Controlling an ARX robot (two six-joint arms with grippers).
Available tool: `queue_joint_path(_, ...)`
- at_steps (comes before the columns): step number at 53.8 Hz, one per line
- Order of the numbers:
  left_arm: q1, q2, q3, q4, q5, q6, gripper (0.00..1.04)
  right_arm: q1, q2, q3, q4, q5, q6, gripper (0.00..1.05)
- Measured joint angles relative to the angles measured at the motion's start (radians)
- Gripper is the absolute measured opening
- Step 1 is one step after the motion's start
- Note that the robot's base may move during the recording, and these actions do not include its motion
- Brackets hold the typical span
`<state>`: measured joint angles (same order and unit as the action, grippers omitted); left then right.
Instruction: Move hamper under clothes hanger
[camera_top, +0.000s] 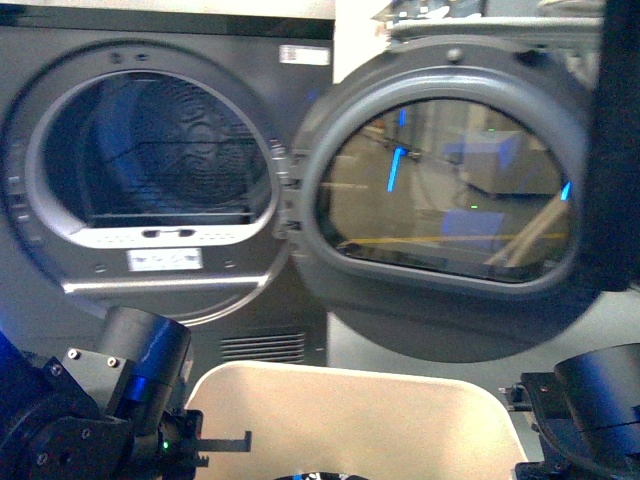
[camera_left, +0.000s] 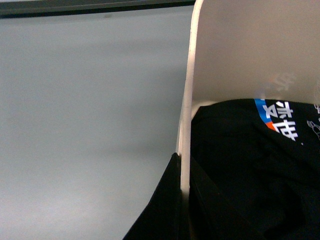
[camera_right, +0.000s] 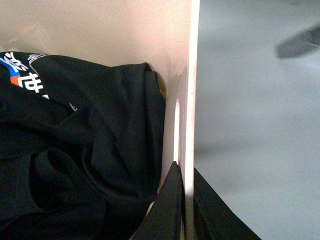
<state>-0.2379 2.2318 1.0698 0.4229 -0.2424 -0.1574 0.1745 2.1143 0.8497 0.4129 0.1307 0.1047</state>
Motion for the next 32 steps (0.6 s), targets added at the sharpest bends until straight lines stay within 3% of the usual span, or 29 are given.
queue_joint_path(32,-0.006,-0.001,0.000,0.000,-0.001,0.000,0.04,-0.005,0.000,0.000,0.000,0.000,-0.002,0.03)
